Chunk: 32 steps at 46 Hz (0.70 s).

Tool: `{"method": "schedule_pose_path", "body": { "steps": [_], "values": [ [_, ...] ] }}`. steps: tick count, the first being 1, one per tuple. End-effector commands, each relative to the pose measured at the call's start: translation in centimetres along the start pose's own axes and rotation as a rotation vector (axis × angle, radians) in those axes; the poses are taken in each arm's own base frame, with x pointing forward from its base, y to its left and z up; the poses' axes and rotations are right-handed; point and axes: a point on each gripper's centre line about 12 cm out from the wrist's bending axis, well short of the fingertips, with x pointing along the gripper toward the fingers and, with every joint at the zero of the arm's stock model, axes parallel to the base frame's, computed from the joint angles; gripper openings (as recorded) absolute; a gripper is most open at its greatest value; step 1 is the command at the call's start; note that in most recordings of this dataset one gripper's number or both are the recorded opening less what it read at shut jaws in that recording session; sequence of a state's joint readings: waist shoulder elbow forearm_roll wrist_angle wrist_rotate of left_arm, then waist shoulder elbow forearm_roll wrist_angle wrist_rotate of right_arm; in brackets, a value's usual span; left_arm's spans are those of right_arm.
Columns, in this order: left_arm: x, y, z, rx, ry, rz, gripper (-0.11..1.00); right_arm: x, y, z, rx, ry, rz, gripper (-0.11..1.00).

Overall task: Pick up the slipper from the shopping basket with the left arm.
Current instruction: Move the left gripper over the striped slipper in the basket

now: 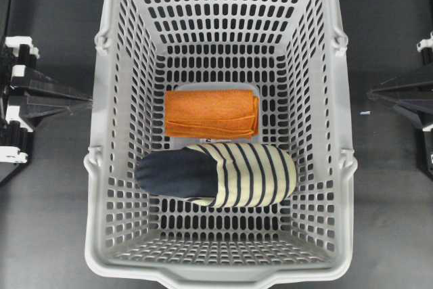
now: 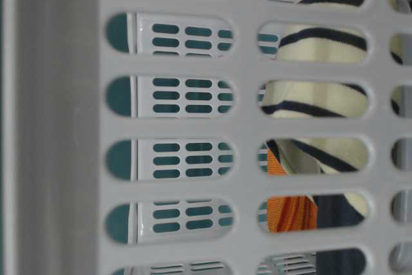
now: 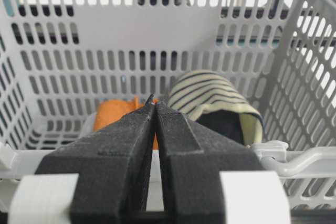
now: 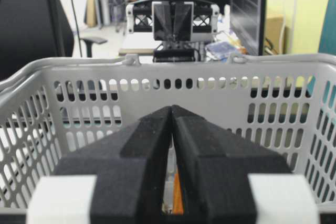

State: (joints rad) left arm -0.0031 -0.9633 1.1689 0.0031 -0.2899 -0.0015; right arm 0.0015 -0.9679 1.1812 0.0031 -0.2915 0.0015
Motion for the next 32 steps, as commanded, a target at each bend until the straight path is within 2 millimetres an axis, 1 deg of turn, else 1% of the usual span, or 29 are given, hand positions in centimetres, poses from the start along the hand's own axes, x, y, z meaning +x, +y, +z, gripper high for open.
{"method": "schedule_pose_path", "body": {
  "steps": [1,2,4,5,6,12,16,21,25,26,32],
  "values": [
    [0.8,-0.3,2.1,0.021,0.002,-0.020,0.06,0.3,0.0,0.3,0.005,-0.006,0.000,0.00],
    [1.0,-0.3,2.4,0.018,0.018,-0.019,0.06,0.3,0.0,0.2,0.008,-0.003,-0.001,0.00],
    [1.4,-0.3,2.9,0.011,0.057,-0.019,0.01,0.3,0.0,0.2,0.010,0.000,-0.002,0.03],
    [1.6,-0.4,3.3,0.008,0.077,-0.019,0.00,0.3,0.0,0.1,0.012,0.005,-0.002,0.02],
    [2.0,-0.4,3.8,0.006,0.106,-0.018,0.00,0.3,0.0,0.1,0.012,0.005,-0.002,-0.01],
    [3.8,-0.7,6.6,0.004,0.205,-0.030,0.00,0.2,0.0,0.0,0.012,0.017,-0.002,-0.01],
    [5.5,-1.0,8.3,0.004,0.276,-0.035,0.00,0.2,0.0,0.0,0.012,0.018,-0.002,-0.01],
    [8.1,-1.5,9.6,0.007,0.386,-0.045,0.00,0.2,0.0,0.0,0.012,0.021,-0.002,-0.01],
    [10.2,-1.8,9.8,0.011,0.478,-0.048,0.00,0.2,-0.1,0.0,0.012,0.021,-0.004,-0.01],
    [11.0,-1.9,9.7,0.014,0.513,-0.048,0.00,0.2,0.0,-0.1,0.011,0.023,-0.002,-0.01],
    [14.4,-2.4,8.3,0.020,0.668,-0.049,0.00,0.2,-0.1,-0.2,0.012,0.032,-0.005,-0.01]
  ]
}}
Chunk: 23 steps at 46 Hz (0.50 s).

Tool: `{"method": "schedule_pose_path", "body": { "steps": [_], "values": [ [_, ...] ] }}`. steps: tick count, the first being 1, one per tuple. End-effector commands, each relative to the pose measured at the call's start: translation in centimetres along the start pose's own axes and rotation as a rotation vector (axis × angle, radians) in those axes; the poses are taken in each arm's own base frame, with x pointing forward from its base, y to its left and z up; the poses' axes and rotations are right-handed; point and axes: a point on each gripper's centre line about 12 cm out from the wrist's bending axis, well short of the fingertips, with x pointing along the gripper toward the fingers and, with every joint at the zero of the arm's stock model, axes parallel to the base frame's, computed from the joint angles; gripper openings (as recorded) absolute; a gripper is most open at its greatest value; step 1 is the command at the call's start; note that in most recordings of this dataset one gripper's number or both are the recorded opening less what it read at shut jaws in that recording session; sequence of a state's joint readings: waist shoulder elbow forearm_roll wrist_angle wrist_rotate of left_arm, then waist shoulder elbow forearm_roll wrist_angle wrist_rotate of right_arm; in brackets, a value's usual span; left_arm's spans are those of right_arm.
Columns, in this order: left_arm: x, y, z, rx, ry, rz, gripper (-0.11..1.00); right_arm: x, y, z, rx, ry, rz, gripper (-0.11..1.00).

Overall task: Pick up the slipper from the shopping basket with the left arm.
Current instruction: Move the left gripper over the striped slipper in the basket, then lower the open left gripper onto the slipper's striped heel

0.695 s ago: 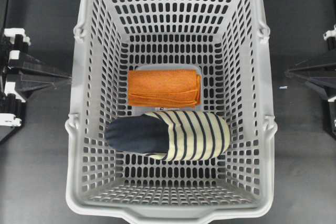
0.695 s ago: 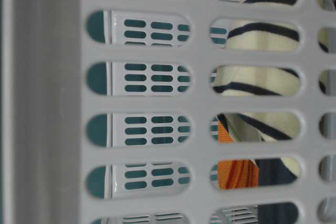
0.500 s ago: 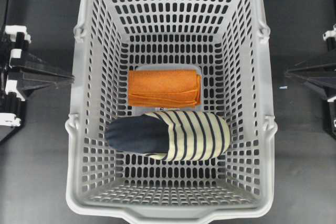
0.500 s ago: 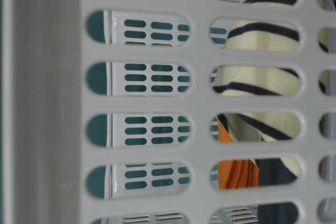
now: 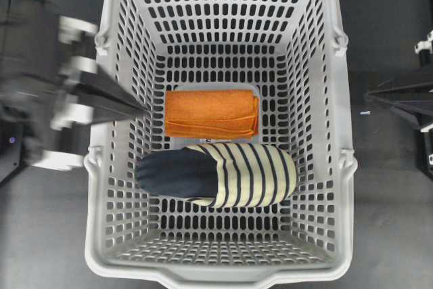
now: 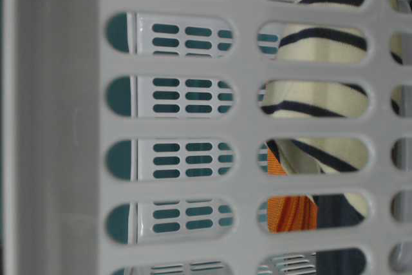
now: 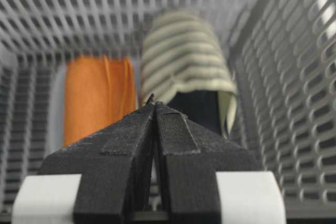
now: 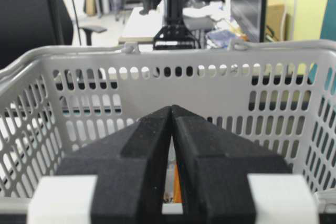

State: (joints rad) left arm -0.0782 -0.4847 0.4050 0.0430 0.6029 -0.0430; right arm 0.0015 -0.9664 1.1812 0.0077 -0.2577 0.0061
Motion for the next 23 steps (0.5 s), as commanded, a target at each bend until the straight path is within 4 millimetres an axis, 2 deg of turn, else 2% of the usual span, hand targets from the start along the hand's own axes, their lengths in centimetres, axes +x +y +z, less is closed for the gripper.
{"method": "schedule_pose_path", "body": {
  "steps": [1,11,20,23],
  "values": [
    [2.2,-0.4,1.7,0.007,0.084,-0.004,0.00,0.1,-0.1,0.2,0.003,-0.002,-0.004,-0.01],
    [7.3,-1.3,3.3,0.019,0.237,-0.012,0.00,0.0,-0.1,0.0,0.004,0.006,-0.004,-0.01],
    [11.4,-1.5,2.7,0.024,0.358,-0.008,0.00,-0.1,-0.1,0.1,0.004,0.000,-0.005,-0.01],
    [12.0,-1.6,2.7,0.021,0.369,-0.007,0.02,-0.1,-0.1,0.1,0.004,0.000,-0.004,-0.01]
  ]
}}
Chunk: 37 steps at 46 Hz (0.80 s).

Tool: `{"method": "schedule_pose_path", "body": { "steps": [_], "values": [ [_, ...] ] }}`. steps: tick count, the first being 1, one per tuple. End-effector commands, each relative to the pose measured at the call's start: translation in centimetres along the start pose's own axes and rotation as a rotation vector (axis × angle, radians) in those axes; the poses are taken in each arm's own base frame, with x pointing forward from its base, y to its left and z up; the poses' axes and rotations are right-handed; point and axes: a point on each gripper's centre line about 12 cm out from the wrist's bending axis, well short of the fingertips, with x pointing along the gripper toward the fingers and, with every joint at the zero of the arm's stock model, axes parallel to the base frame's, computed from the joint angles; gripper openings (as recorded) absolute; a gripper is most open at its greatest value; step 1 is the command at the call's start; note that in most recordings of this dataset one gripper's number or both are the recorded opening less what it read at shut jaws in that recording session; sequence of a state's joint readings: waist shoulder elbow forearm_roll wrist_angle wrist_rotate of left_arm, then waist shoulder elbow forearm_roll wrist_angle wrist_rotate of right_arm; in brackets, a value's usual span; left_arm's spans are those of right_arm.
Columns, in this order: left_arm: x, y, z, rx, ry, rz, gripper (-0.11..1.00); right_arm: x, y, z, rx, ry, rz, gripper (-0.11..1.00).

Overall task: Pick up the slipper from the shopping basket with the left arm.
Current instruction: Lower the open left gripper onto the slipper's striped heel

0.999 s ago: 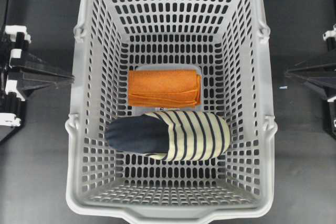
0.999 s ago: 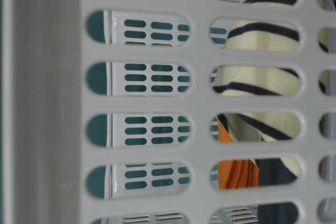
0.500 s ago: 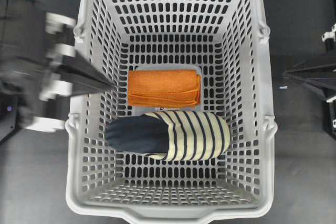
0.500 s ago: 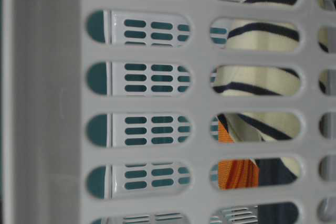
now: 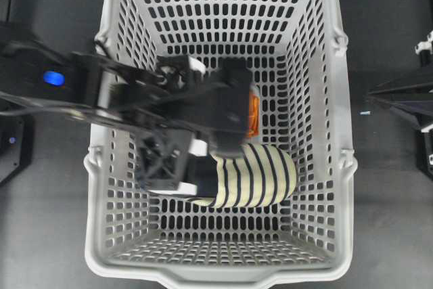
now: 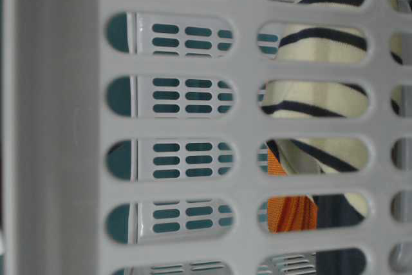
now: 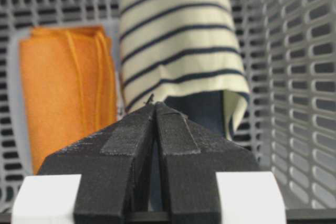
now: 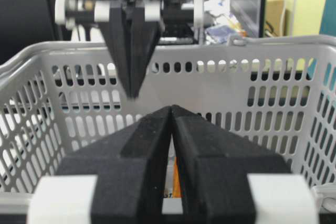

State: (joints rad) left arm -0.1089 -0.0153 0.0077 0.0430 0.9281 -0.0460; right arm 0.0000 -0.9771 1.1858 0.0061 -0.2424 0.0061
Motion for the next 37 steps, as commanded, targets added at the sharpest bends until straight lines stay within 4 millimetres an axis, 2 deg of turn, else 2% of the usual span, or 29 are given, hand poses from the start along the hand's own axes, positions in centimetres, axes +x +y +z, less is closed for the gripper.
{"method": "schedule_pose_path", "body": {
  "steps": [1,3,12,17,25,31,37],
  "values": [
    [-0.3,-0.1,1.4,0.000,-0.025,0.000,0.05,0.0,0.0,0.2,0.006,-0.009,-0.001,-0.01],
    [0.1,-0.1,1.5,-0.005,-0.019,0.000,0.14,0.0,0.1,0.3,0.005,-0.011,0.002,-0.01],
    [2.6,-0.7,2.1,-0.096,0.015,-0.003,0.71,-0.3,0.3,0.1,0.007,-0.011,0.014,-0.01],
    [4.4,-1.0,2.0,-0.134,0.044,-0.004,0.90,-0.3,0.3,-0.1,0.005,-0.009,0.015,-0.01],
    [7.5,-1.9,0.8,-0.120,0.117,-0.005,0.91,-0.4,0.3,-0.4,0.007,-0.003,0.016,-0.01],
    [10.0,-2.0,-1.2,-0.114,0.211,0.005,0.91,-0.4,0.3,-0.5,0.007,0.000,0.016,-0.01],
    [10.9,-2.0,-2.3,-0.084,0.258,0.007,0.91,-0.5,0.3,-0.9,0.011,0.009,0.015,-0.01]
  ]
}}
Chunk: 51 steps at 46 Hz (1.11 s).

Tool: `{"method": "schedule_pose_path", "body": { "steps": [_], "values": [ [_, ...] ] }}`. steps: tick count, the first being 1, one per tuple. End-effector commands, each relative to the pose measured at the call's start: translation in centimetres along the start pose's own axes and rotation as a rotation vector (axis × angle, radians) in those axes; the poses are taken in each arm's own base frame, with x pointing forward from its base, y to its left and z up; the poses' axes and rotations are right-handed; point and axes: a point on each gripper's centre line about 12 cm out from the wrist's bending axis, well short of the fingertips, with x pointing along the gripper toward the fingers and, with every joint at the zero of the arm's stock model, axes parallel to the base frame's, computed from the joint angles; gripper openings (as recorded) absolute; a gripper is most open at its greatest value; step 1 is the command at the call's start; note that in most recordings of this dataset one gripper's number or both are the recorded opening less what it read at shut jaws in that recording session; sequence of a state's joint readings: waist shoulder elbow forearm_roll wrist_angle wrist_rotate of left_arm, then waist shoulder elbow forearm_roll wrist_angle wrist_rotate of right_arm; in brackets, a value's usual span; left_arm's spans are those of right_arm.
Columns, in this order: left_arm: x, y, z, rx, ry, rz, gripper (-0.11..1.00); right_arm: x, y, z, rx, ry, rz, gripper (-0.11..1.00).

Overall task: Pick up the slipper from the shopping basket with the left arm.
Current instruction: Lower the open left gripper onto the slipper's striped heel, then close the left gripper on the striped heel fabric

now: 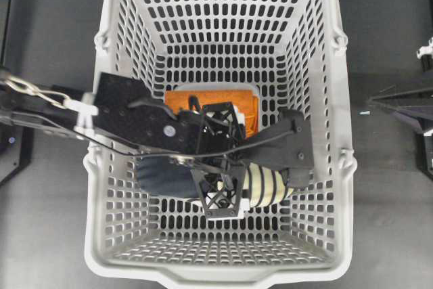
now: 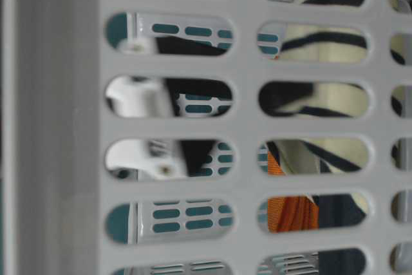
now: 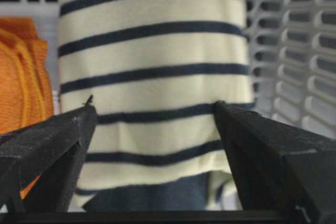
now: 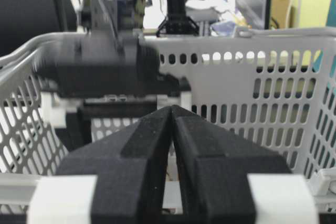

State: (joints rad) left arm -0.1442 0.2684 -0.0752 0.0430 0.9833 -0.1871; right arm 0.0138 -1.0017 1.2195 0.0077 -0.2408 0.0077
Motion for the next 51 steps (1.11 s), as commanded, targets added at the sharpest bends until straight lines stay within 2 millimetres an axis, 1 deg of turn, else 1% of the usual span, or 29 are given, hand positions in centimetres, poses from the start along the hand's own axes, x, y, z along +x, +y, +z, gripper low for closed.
{"method": "schedule_pose_path", "body": {
  "steps": [1,7,12,16,19,21,24,26,29,32,33,34,40,46,47,51],
  "values": [
    [-0.1,0.0,-0.3,0.026,0.010,0.004,0.91,0.1,0.0,0.0,0.008,0.000,0.002,-0.01],
    [0.7,0.2,-1.2,0.064,0.044,0.009,0.91,0.0,0.0,-0.3,0.010,0.008,0.001,-0.01],
    [1.0,0.4,-1.5,0.065,0.050,0.010,0.91,0.0,0.0,-0.5,0.012,0.011,0.000,-0.01],
    [0.9,0.5,-1.4,0.063,0.048,0.011,0.87,0.0,0.0,-0.5,0.012,0.011,0.000,-0.01],
    [0.8,0.4,-1.4,0.065,0.045,0.010,0.76,-0.1,0.0,-0.6,0.012,0.012,0.000,-0.01],
    [0.7,0.4,-1.2,0.065,0.039,0.009,0.66,-0.1,0.0,-0.6,0.012,0.012,0.000,-0.01],
    [0.4,0.3,-1.0,0.066,0.031,0.008,0.48,-0.2,0.0,-0.6,0.010,0.009,0.001,-0.01],
    [0.0,0.3,-0.7,0.065,0.022,0.007,0.34,-0.2,0.0,-0.5,0.012,0.006,-0.001,-0.01],
    [-1.5,0.4,0.0,0.061,-0.008,0.005,0.16,-0.3,0.0,-0.5,0.011,0.003,0.001,-0.01],
    [-3.1,0.3,0.7,0.060,-0.023,0.003,0.05,-0.4,0.0,-0.5,0.012,0.000,0.000,-0.01],
    [-3.3,0.3,0.8,0.060,-0.023,0.004,0.04,-0.4,0.0,-0.5,0.012,-0.001,0.000,-0.01],
    [-4.1,0.3,1.1,0.059,-0.028,0.003,0.05,-0.5,0.0,-0.4,0.012,-0.005,0.001,-0.01],
    [-7.4,0.3,2.4,0.057,-0.021,0.007,0.05,-0.7,0.0,-0.3,0.011,-0.005,0.001,-0.01],
    [-11.8,0.5,3.8,0.060,-0.024,0.011,0.05,-0.8,0.0,-0.4,0.012,0.006,0.001,-0.01],
    [-13.0,0.5,4.1,0.060,-0.033,0.010,0.05,-0.9,0.0,-0.4,0.014,0.008,0.001,-0.01],
    [-16.1,0.4,5.0,0.058,-0.056,0.007,0.05,-1.0,0.0,-0.3,0.023,0.005,0.001,-0.01]
  ]
}}
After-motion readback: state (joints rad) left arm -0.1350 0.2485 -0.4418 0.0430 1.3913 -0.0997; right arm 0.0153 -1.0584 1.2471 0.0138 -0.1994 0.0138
